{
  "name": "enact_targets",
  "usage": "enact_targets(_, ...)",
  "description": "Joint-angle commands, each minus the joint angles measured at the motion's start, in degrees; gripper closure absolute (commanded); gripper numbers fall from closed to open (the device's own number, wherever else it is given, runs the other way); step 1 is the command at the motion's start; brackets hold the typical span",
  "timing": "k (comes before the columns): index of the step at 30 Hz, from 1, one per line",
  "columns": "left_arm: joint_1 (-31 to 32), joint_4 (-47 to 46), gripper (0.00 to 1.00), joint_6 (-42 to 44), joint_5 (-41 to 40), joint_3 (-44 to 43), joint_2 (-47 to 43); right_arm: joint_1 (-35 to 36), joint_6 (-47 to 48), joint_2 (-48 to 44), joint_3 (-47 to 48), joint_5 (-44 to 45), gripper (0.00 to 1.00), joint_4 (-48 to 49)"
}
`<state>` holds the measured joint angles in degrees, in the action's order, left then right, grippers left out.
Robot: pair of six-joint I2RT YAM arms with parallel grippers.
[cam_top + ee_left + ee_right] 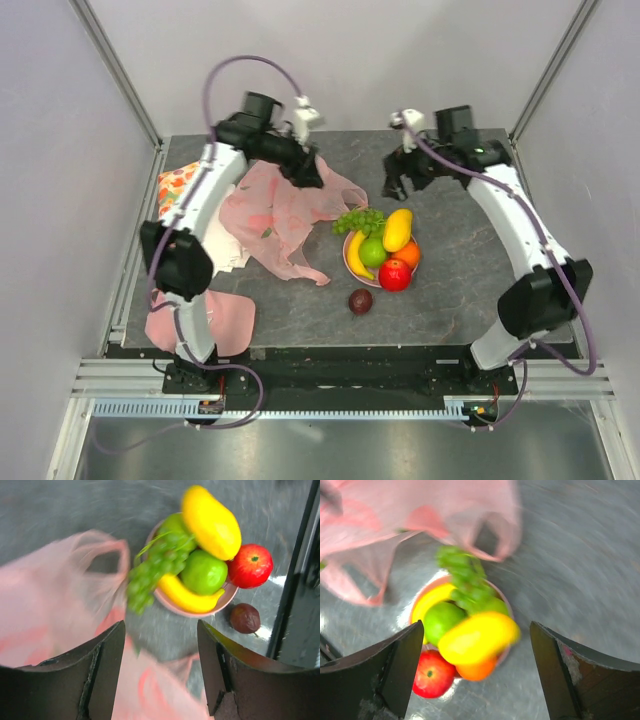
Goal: Take the fake fruits out of the plastic bag
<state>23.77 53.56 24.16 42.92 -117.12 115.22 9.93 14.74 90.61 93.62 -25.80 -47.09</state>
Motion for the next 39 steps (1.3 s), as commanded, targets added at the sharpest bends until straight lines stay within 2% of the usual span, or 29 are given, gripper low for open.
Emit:
enact_targets(1, -8.64, -3.64, 0.34, -11.42, 6.57, 8.03, -15.18, 8.60, 13.28, 8.51, 7.17, -1.89, 0.08, -6.00)
enact_targets(5, -11.55, -4.34, 0.33, -11.42, 6.04, 13.49, -24.15, 10.98, 14.35, 17.83, 13.31, 1.97, 0.16, -6.00)
enact_targets(8, -12.43, -4.43, 0.32, -10.89, 4.72, 17.79, -29.60, 13.17, 16.19, 24.85, 18.16, 6.36, 0.18, -7.22)
enact_targets(12, -13.04, -5.22, 0.32, -10.36, 2.88, 22.19, -34.52, 15.73, 19.27, 29.18, 21.07, 8.74, 0.19, -10.74)
enact_targets(19, -14.63, -6.01, 0.32, -10.36, 2.44, 25.89, -37.08, 18.98, 21.03, 31.12, 17.82, 14.10, 0.28, -13.11)
enact_targets(21, -14.80, -6.19, 0.32, -10.45, 2.17, 26.15, -37.08, 19.33, 21.03, 31.56, 18.08, 15.51, 0.36, -13.29)
enact_targets(22, -14.72, -6.19, 0.31, -10.54, 2.26, 26.24, -36.91, 19.33, 20.94, 32.00, 18.08, 15.87, 0.37, -13.20)
enact_targets(29, -14.80, -6.54, 0.31, -11.42, 3.31, 25.10, -35.94, 20.83, 21.64, 32.88, 16.94, 22.28, 0.38, -13.20)
enact_targets(32, -14.80, -6.71, 0.31, -11.42, 3.40, 24.84, -35.77, 21.62, 22.52, 32.70, 16.42, 23.52, 0.56, -13.29)
enact_targets(33, -14.80, -6.80, 0.31, -11.51, 3.40, 24.84, -35.77, 21.79, 22.78, 32.70, 16.59, 23.60, 0.67, -13.20)
enact_targets(36, -14.80, -7.07, 0.31, -11.68, 3.75, 24.92, -35.85, 22.76, 22.79, 30.78, 17.55, 23.43, 0.80, -13.55)
enact_targets(39, -14.80, -7.42, 0.32, -11.77, 4.10, 24.75, -35.85, 23.99, 23.05, 27.71, 18.87, 22.64, 0.86, -13.38)
